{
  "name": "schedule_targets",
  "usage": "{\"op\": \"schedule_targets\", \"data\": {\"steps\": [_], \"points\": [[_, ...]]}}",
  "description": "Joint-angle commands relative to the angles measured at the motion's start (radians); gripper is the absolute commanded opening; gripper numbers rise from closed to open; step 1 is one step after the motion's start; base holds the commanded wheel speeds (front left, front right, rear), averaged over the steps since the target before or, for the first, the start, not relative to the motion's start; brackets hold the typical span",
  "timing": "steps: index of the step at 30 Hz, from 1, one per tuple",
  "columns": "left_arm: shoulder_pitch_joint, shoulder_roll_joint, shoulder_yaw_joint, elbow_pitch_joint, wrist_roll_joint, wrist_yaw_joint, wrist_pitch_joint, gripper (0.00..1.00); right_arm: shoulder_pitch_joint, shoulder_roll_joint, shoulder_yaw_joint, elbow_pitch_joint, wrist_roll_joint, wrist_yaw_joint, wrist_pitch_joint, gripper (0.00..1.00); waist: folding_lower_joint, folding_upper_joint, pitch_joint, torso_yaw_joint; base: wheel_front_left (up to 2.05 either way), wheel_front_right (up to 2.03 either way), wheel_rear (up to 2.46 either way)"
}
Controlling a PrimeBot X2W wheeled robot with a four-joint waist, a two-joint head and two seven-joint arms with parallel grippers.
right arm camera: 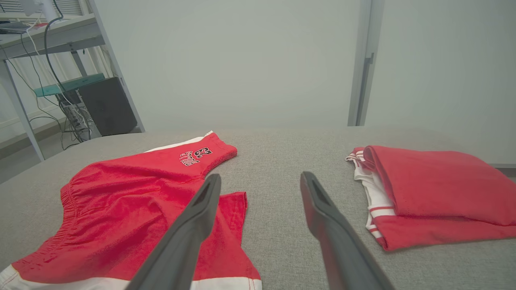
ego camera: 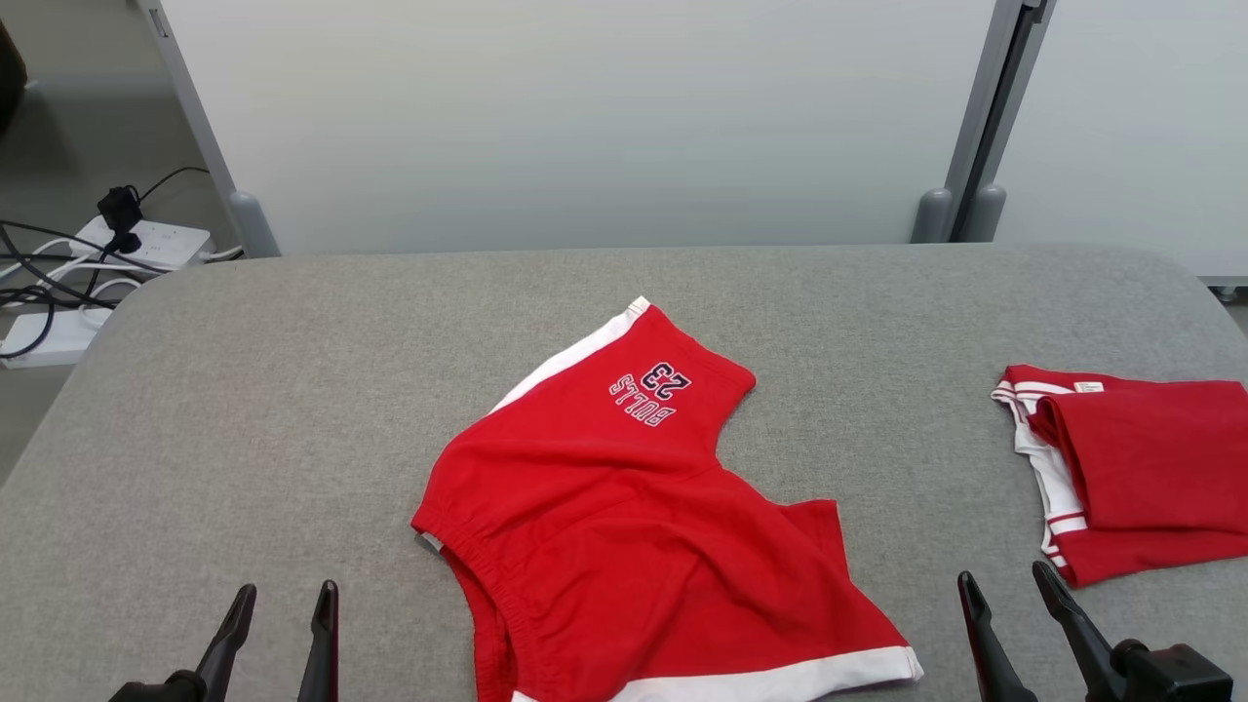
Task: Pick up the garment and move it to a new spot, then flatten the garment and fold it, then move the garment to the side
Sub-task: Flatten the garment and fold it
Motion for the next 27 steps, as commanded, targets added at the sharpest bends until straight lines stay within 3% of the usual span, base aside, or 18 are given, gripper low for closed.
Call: {"op": "schedule_targets", "data": {"steps": [1, 21, 27], "points": [[-0.029, 0.015, 0.046, -0.015, -0.004, -0.007, -0.013, 1.00, -0.018, -0.008, 0.019, -0.019, -0.011, 0.000, -0.016, 1.00, 0.0000, -0.0001, -0.004, -0.002, 0.00, 0.00, 0.00], [-0.041, -0.001, 0.034, -0.004, 0.011, -0.013, -0.013, 1.00, -0.024, 0.005, 0.012, 0.000, -0.010, 0.000, -0.016, 1.00, 0.0000, -0.0001, -0.002, 0.010, 0.00, 0.00, 0.00], [-0.088, -0.024, -0.049, -0.025, 0.025, -0.047, 0.043, 1.00, -0.059, 0.002, 0.012, 0.015, 0.005, 0.000, -0.003, 1.00, 0.0000, -0.0001, 0.014, 0.016, 0.00, 0.00, 0.00]]}}
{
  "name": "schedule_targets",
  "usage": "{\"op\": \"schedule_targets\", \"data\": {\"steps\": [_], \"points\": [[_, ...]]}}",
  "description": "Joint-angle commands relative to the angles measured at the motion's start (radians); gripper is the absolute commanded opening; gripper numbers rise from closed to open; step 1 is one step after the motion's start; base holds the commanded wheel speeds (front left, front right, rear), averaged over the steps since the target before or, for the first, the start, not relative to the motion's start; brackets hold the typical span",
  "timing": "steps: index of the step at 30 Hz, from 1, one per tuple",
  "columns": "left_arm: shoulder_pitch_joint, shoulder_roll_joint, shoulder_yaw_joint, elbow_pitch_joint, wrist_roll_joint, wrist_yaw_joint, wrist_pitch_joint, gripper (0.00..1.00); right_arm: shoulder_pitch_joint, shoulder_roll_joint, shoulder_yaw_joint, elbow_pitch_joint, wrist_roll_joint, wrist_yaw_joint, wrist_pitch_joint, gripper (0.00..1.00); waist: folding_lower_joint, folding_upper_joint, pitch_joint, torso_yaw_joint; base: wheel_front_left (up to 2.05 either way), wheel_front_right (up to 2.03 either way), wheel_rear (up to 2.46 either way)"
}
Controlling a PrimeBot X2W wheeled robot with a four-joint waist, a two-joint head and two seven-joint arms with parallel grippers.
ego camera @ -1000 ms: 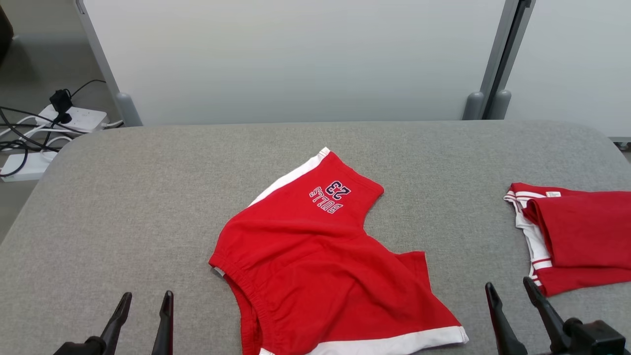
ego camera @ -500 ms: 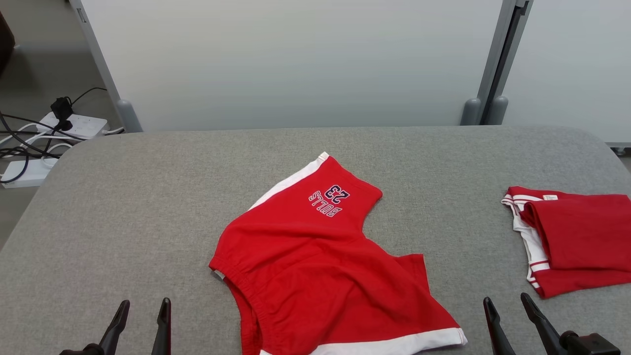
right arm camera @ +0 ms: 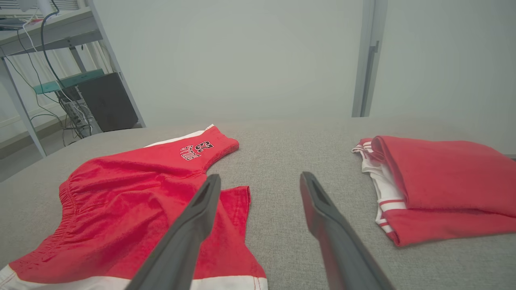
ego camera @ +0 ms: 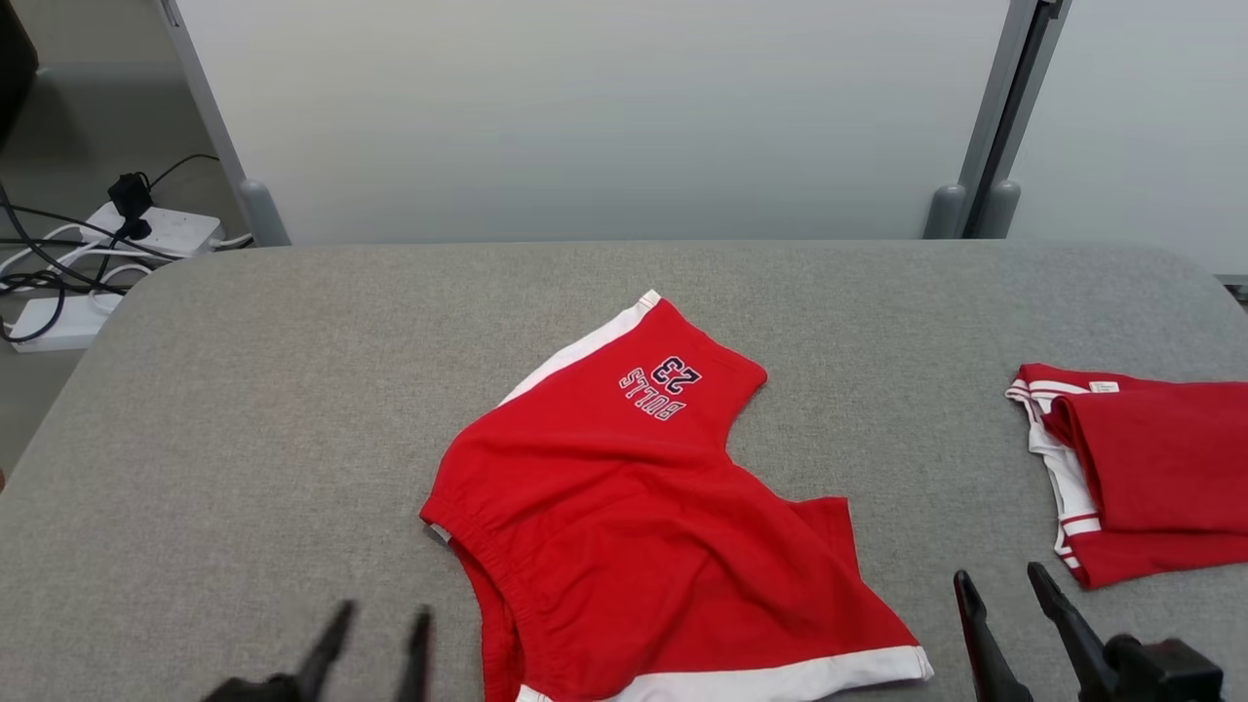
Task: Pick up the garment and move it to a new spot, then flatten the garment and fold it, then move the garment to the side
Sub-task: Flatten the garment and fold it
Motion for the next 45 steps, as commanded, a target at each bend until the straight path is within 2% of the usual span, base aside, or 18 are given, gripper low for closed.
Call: {"op": "schedule_targets", "data": {"steps": [1, 3, 4, 9, 20, 29, 30, 31, 32, 33, 41, 45], "points": [[-0.083, -0.010, 0.002, -0.027, 0.011, -0.021, 0.014, 1.00, -0.063, -0.019, 0.019, -0.009, 0.008, 0.000, 0.010, 1.00, 0.0000, -0.0001, 0.007, -0.001, 0.00, 0.00, 0.00], [-0.105, -0.043, -0.062, -0.007, 0.007, -0.055, 0.052, 1.00, -0.083, -0.034, 0.028, 0.023, 0.015, 0.000, 0.028, 1.00, 0.0000, -0.0001, 0.020, -0.001, 0.00, 0.00, 0.00], [-0.120, -0.077, -0.111, 0.031, -0.001, -0.082, 0.077, 1.00, -0.099, -0.045, 0.046, 0.058, 0.024, 0.000, 0.047, 1.00, 0.0000, -0.0001, 0.031, -0.002, 0.00, 0.00, 0.00], [-0.135, -0.134, -0.164, 0.148, -0.049, -0.148, 0.097, 1.00, -0.114, -0.067, 0.092, 0.134, 0.043, 0.000, 0.067, 1.00, 0.0000, -0.0001, 0.060, -0.002, 0.00, 0.00, 0.00], [-0.198, -0.159, -0.154, 0.284, -0.079, -0.191, 0.086, 1.00, -0.185, -0.072, 0.177, 0.260, 0.067, 0.000, 0.062, 1.00, 0.0000, -0.0001, 0.138, -0.011, 0.00, 0.00, 0.00], [-0.230, -0.172, -0.157, 0.367, -0.111, -0.228, 0.106, 1.00, -0.249, -0.065, 0.244, 0.397, 0.097, 0.000, 0.040, 1.00, 0.0000, -0.0001, 0.158, -0.015, 0.00, 0.00, 0.00], [-0.230, -0.174, -0.159, 0.370, -0.119, -0.234, 0.111, 0.95, -0.253, -0.062, 0.251, 0.407, 0.106, 0.000, 0.036, 1.00, 0.0000, -0.0001, 0.160, -0.015, 0.00, 0.00, 0.00], [-0.232, -0.173, -0.159, 0.371, -0.121, -0.237, 0.112, 0.45, -0.258, -0.062, 0.261, 0.416, 0.115, 0.000, 0.034, 0.39, 0.0000, -0.0001, 0.162, -0.014, 0.00, 0.00, 0.00], [-0.234, -0.172, -0.159, 0.372, -0.120, -0.238, 0.110, 0.14, -0.264, -0.064, 0.267, 0.423, 0.120, 0.000, 0.029, 0.00, 0.0000, -0.0001, 0.164, -0.015, 0.00, 0.00, 0.00], [-0.235, -0.172, -0.159, 0.374, -0.122, -0.240, 0.112, 0.00, -0.269, -0.065, 0.271, 0.430, 0.127, 0.000, 0.023, 0.00, 0.0000, -0.0001, 0.165, -0.015, 0.00, 0.00, 0.00], [-0.225, -0.154, -0.178, 0.342, -0.115, -0.239, 0.134, 0.00, -0.249, -0.083, 0.241, 0.450, 0.160, 0.000, -0.020, 0.00, 0.0000, -0.0001, 0.155, -0.016, 0.00, 0.00, 0.00], [-0.195, -0.139, -0.196, 0.270, -0.110, -0.216, 0.166, 0.00, -0.199, -0.096, 0.219, 0.415, 0.159, 0.000, -0.021, 0.00, 0.0000, -0.0001, 0.154, -0.032, 0.00, 0.00, 0.00]]}}
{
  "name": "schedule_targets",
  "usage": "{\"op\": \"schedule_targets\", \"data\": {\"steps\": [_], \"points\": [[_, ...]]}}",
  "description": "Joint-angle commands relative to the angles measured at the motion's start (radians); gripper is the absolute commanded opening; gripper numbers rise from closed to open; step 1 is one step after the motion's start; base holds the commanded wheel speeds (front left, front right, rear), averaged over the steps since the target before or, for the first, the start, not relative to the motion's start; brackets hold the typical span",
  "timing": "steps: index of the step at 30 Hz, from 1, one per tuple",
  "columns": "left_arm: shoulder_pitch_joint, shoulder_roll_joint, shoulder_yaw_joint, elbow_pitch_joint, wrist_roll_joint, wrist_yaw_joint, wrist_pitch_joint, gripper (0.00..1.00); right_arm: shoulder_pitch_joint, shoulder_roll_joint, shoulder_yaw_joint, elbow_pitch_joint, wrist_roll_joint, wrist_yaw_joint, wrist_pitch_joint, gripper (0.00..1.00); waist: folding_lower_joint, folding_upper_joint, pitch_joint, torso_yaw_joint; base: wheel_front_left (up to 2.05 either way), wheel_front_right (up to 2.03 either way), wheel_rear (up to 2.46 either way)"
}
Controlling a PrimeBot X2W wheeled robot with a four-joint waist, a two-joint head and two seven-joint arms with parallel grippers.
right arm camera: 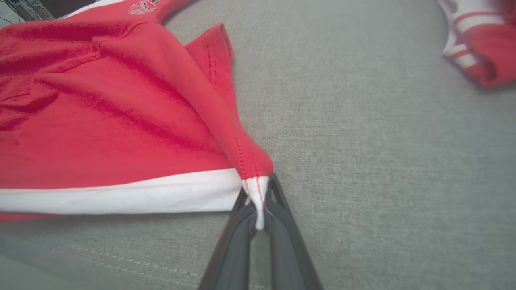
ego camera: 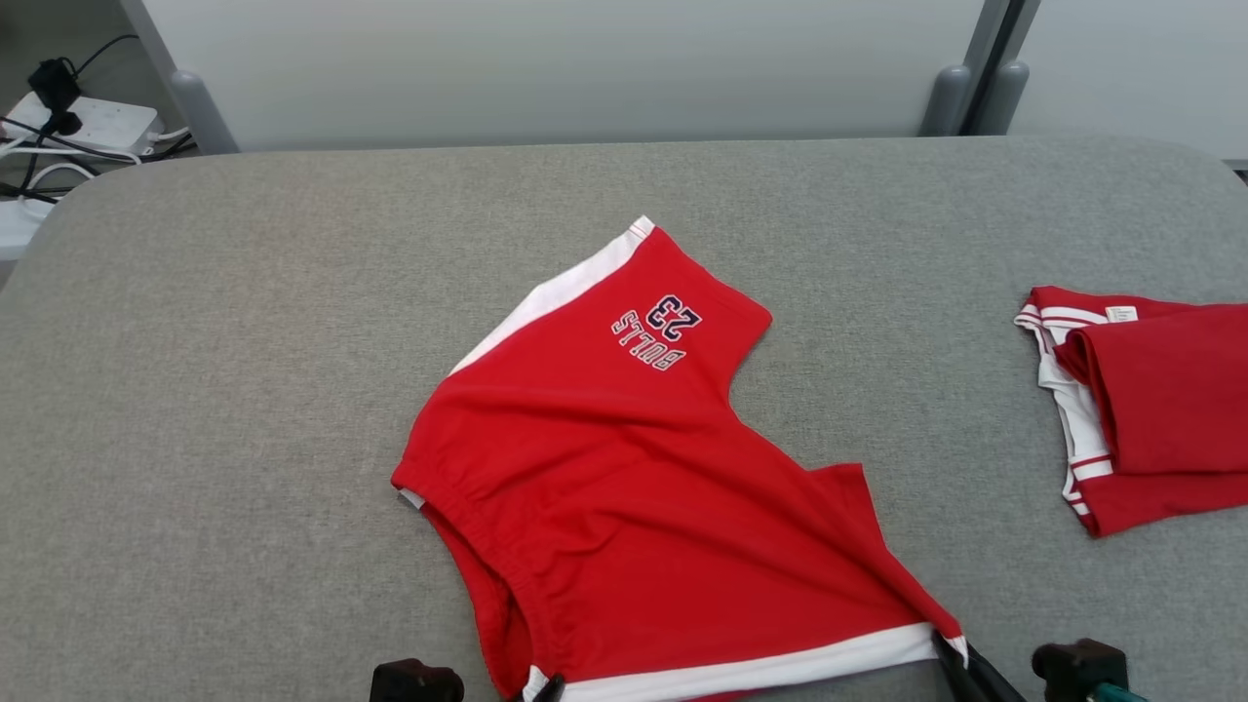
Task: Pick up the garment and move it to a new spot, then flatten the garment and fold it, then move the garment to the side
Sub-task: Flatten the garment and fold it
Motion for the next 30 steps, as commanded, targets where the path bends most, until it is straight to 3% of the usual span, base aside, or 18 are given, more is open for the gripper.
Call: {"op": "schedule_targets", "data": {"steps": [1, 9, 13, 18, 26, 30], "points": [[-0.012, 0.025, 0.023, -0.059, 0.005, 0.018, 0.016, 0.00, 0.021, -0.027, 0.001, -0.040, 0.000, 0.000, -0.014, 0.00, 0.0000, -0.0001, 0.000, -0.009, 0.00, 0.00, 0.00], [0.021, 0.060, 0.024, -0.241, 0.000, 0.062, 0.068, 0.00, 0.105, -0.041, -0.116, -0.219, -0.015, 0.000, 0.041, 0.00, 0.0000, -0.0001, 0.023, -0.018, 0.00, 0.00, 0.00], [-0.022, 0.065, 0.085, -0.312, -0.057, 0.048, 0.072, 0.00, 0.009, -0.041, -0.148, -0.348, -0.010, 0.000, 0.139, 0.00, 0.0000, -0.0001, 0.060, -0.007, 0.00, 0.00, 0.00], [-0.088, 0.079, 0.132, -0.316, -0.085, 0.020, 0.075, 0.00, -0.141, -0.062, -0.122, -0.379, -0.015, 0.000, 0.218, 0.00, 0.0000, -0.0001, 0.095, 0.028, 0.00, 0.00, 0.00], [-0.279, 0.033, 0.168, -0.201, -0.108, -0.040, 0.072, 0.00, -0.538, -0.111, -0.027, -0.176, -0.005, 0.000, 0.301, 0.00, 0.0000, -0.0001, 0.166, 0.143, 0.00, 0.00, 0.00], [-0.398, -0.050, 0.159, -0.060, -0.136, -0.090, 0.062, 0.00, -0.748, -0.125, 0.057, 0.039, 0.007, 0.000, 0.310, 0.00, 0.0000, -0.0001, 0.205, 0.219, 0.00, 0.00, 0.00]]}}
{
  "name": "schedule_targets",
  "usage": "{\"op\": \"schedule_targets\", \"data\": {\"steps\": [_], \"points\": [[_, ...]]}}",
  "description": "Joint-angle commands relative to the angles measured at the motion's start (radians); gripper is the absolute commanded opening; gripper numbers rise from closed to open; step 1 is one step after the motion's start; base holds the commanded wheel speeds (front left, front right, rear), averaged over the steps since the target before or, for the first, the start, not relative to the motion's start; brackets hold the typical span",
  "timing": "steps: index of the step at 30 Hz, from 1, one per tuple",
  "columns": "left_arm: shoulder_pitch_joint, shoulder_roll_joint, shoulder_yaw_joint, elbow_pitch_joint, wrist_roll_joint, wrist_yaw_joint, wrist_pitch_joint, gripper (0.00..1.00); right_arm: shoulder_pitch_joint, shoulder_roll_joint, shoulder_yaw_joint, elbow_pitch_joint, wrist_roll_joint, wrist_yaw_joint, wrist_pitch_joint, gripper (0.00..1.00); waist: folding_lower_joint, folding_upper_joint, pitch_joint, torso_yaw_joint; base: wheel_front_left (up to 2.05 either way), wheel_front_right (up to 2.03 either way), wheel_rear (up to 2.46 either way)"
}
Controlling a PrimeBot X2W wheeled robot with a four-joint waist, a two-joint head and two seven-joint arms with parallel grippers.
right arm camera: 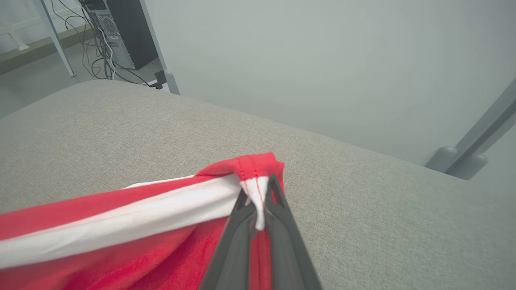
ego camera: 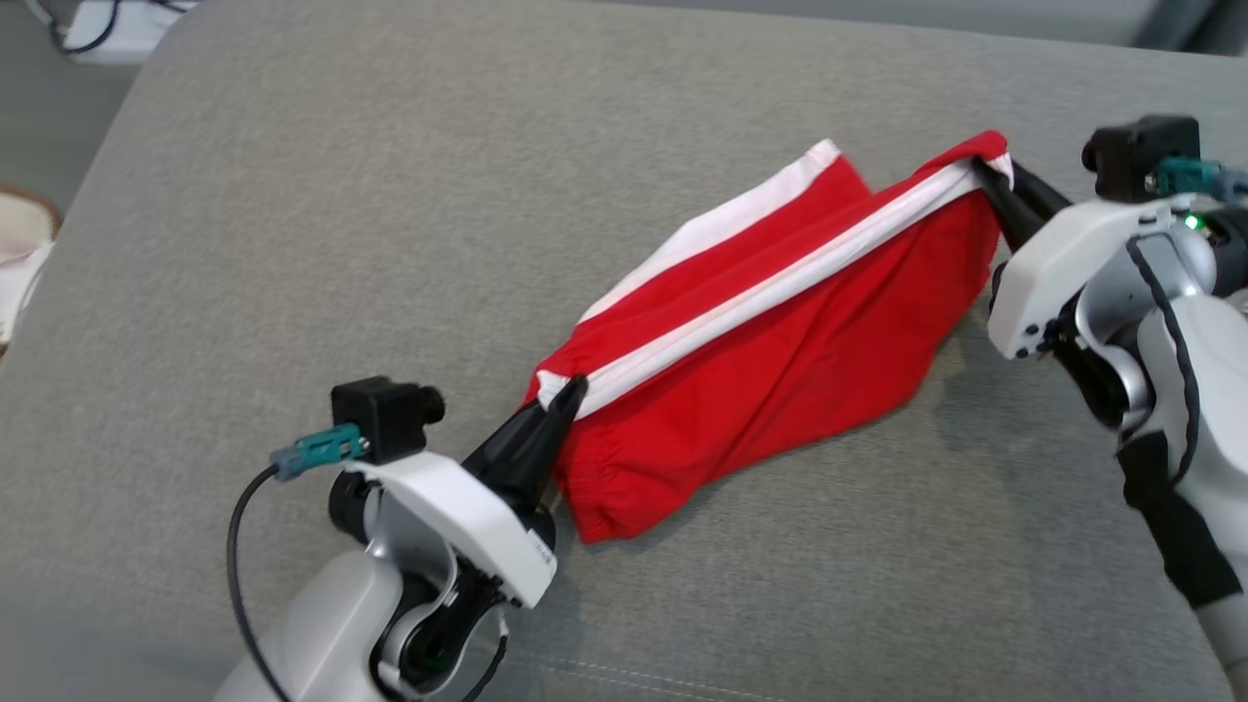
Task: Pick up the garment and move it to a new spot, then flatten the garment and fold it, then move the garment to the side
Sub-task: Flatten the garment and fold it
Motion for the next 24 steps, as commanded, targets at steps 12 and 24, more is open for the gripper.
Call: {"op": "schedule_targets", "data": {"steps": [12, 24], "points": [[-0.217, -0.123, -0.006, 0.315, -0.028, -0.103, -0.057, 0.00, -0.245, -0.038, 0.199, 0.321, 0.073, -0.001, -0.042, 0.00, 0.0000, 0.0000, 0.101, 0.151, 0.00, 0.00, 0.00], [-0.261, -0.142, -0.027, 0.422, 0.057, -0.073, -0.221, 1.00, -0.276, -0.044, 0.286, 0.390, 0.195, -0.001, -0.225, 1.00, 0.0000, 0.0000, 0.082, 0.153, 0.00, 0.00, 0.00]]}}
